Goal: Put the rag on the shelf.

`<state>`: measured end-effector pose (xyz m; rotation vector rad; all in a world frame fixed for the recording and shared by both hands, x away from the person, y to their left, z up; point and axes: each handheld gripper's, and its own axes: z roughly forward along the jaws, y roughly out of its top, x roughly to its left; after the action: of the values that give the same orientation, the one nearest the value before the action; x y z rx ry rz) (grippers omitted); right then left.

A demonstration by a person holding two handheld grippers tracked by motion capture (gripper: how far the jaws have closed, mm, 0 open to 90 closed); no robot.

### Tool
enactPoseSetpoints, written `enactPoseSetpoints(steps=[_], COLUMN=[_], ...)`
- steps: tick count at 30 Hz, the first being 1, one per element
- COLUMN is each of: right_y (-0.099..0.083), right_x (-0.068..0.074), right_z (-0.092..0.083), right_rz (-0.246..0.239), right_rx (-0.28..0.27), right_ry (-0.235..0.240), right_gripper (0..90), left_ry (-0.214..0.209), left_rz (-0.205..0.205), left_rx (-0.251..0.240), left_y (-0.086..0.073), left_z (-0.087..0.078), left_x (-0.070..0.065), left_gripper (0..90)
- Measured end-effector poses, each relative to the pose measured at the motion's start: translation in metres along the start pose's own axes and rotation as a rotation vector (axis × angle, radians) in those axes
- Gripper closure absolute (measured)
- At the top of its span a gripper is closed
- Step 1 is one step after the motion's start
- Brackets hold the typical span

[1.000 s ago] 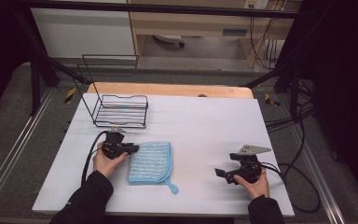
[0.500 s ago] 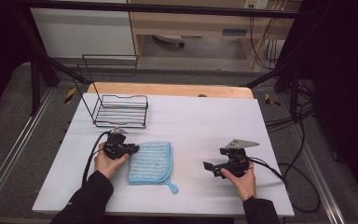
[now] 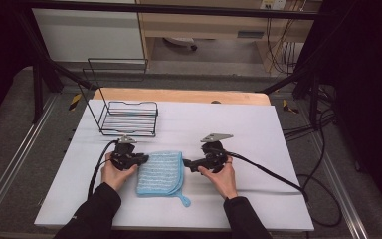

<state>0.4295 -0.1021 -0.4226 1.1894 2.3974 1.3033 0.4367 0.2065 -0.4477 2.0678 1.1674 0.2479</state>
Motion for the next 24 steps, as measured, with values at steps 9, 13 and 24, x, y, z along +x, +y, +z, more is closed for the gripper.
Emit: enactPoseSetpoints(steps=[9, 13, 24], right_y=[0.013, 0.007, 0.005], right_x=[0.008, 0.007, 0.009], right_z=[0.044, 0.054, 0.055], right_rz=[0.002, 0.000, 0.054], right_rx=[0.058, 0.081, 0.112], right_ry=[-0.006, -0.019, 0.025], right_gripper=[16.9, 29.9, 53.4], left_ry=[0.007, 0.006, 0.008], left_rz=[0.012, 0.013, 0.018], left_rx=[0.000, -0.001, -0.001], left_y=[0.000, 0.000, 0.000], left_z=[0.000, 0.000, 0.000], left_x=[-0.001, -0.001, -0.001], left_gripper=[77.1, 77.0, 76.9])
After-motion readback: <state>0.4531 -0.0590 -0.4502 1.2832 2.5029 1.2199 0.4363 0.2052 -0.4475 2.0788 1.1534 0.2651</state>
